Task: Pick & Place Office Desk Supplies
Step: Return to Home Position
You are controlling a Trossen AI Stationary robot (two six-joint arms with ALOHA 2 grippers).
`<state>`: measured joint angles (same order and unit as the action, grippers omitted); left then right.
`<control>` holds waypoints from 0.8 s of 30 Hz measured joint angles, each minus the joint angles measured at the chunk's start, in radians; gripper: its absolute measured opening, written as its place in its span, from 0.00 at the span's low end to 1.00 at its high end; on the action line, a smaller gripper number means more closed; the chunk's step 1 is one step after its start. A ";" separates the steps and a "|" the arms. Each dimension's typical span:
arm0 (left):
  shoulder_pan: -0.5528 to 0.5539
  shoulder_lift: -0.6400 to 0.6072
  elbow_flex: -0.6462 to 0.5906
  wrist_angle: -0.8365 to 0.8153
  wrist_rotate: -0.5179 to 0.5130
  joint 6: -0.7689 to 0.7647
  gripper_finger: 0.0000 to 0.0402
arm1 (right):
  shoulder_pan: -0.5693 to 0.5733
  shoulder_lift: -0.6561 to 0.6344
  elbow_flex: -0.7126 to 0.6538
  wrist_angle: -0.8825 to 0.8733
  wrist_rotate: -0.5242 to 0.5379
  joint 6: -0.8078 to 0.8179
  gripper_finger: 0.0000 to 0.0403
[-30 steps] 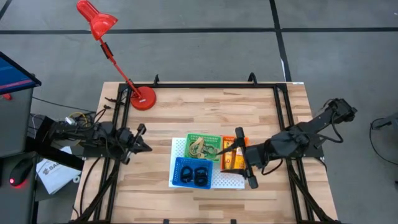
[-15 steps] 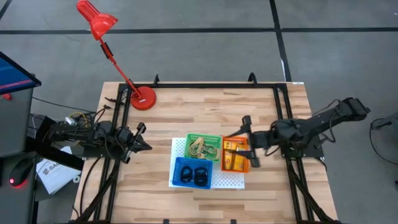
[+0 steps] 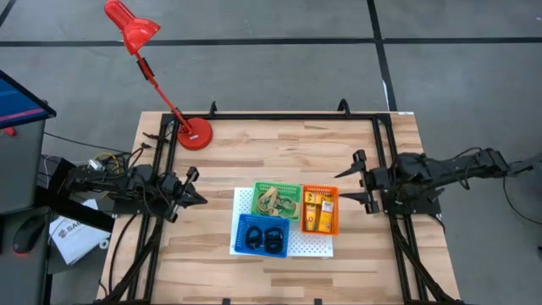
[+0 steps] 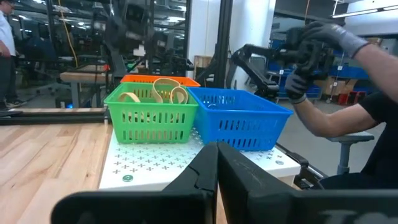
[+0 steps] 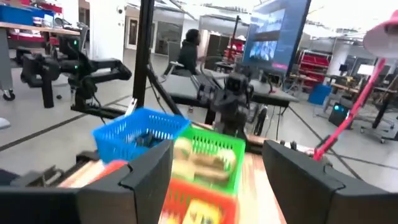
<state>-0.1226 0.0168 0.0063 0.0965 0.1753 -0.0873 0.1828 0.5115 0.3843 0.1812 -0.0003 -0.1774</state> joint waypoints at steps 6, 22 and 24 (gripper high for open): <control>0.000 0.000 0.000 0.000 0.000 0.000 0.00 | -0.046 -0.228 -0.124 -0.051 0.004 0.001 0.61; 0.000 0.005 0.000 0.003 0.001 0.000 0.00 | -0.060 -0.510 -0.376 -0.081 -0.026 0.087 0.61; 0.000 0.006 0.000 0.000 0.001 0.000 0.00 | -0.063 -0.509 -0.376 -0.130 -0.023 0.078 0.61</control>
<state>-0.1226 0.0227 0.0063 0.0967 0.1764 -0.0872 0.1193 0.0021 0.0082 0.0509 -0.0232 -0.0991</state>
